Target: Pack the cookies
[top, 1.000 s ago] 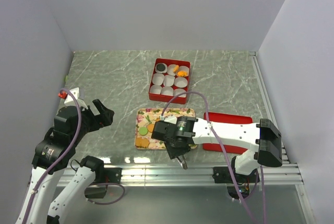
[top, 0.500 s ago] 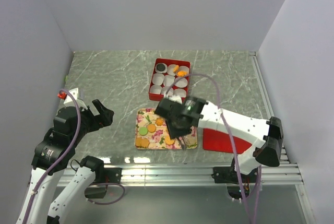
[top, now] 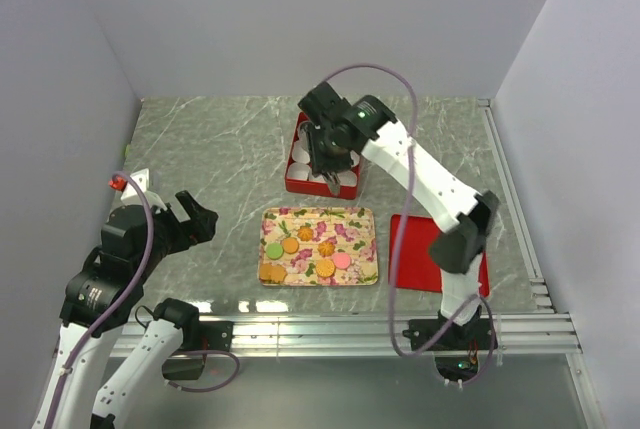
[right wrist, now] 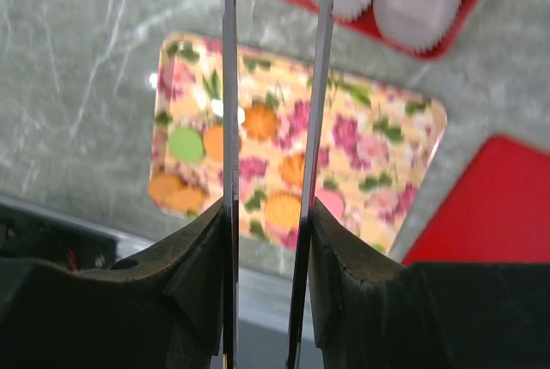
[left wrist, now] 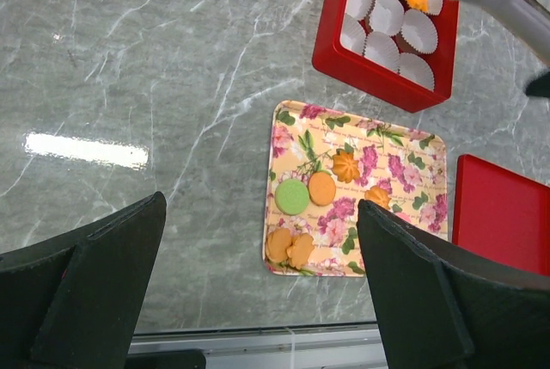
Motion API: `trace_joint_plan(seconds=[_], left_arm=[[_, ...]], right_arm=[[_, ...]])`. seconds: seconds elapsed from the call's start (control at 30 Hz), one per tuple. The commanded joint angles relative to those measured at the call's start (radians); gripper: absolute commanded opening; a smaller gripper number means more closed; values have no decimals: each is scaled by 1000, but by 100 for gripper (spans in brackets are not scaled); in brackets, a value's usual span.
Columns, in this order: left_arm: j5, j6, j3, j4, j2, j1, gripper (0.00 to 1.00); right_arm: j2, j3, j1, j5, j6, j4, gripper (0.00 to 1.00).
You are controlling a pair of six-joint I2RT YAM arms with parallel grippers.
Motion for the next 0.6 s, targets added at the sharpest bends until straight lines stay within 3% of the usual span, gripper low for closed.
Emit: trace_joint_plan(seconds=[0.0,0.57], left_arm=[[12,18,-6,33,3,10,99],[34,24,-12,40,3,39,99]], right_arm=[[99,160,-45,-56,-71,-16,38],[345,266,-164,-229,-120,99,38]])
